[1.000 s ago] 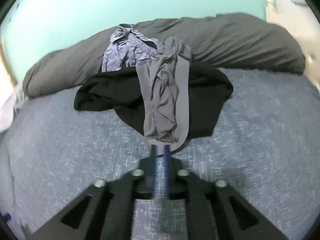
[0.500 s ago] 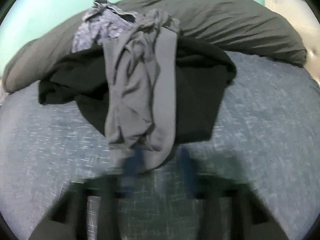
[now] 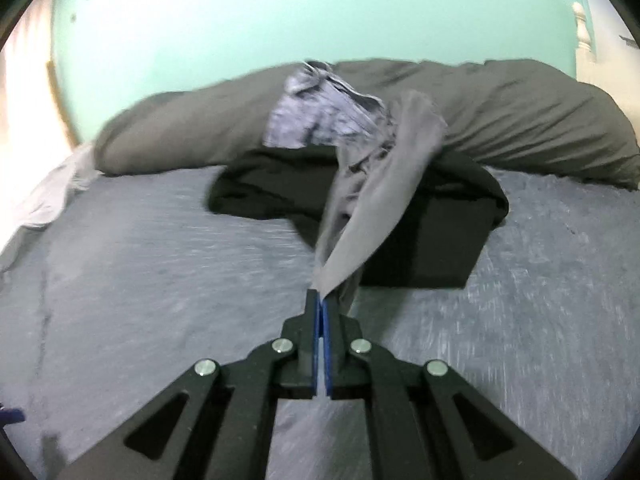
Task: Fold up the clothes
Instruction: 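Close the right gripper on the grey garment and lift it off the pile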
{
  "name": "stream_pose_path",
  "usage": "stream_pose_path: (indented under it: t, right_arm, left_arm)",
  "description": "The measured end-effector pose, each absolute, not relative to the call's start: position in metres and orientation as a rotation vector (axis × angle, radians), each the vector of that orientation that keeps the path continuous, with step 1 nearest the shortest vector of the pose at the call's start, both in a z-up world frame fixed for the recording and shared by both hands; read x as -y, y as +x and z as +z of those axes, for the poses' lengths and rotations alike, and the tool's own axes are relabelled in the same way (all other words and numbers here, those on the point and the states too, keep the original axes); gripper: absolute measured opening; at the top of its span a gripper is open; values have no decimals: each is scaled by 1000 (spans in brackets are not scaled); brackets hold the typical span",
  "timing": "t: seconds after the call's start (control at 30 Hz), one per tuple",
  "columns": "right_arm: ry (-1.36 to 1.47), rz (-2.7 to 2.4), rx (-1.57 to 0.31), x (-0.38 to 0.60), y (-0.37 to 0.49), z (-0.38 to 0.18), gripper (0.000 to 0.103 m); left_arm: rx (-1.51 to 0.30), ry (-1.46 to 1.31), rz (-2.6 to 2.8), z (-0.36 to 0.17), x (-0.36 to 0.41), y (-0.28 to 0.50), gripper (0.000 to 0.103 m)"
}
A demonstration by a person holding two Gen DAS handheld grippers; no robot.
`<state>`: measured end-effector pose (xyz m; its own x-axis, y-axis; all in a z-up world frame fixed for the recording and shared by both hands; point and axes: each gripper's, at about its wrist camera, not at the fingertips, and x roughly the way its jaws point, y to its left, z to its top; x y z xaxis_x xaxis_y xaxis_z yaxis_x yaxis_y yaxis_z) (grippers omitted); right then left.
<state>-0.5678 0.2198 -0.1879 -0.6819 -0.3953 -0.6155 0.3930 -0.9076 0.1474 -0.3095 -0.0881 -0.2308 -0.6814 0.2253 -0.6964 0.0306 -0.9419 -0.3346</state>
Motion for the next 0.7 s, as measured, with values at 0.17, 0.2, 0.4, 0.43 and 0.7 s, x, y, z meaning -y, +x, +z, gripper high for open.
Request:
stream_pose_path:
  t: [0.17,0.2,0.4,0.43,0.7]
  right_arm:
    - [896,-2473,10,-215,-503,-166,1]
    - [880,-2462,14,-214,-488,-162,1]
    - [806,-2370,151,-213,-384,-139,1]
    - [794,-2353,178,-213,-366,-135,1]
    - [666,-2248,292,-213,-229,-84,1]
  left_arm:
    - [460,-1262,2777,-228,89,-283,103]
    - [459,-1266,2775,-227,89,-277,103]
    - [451,-1244,2826,-211,87,-230,103]
    - [457,-1244,2834,-208,87,-221,103]
    - [478,-1215,2872,-186,79,-152,103]
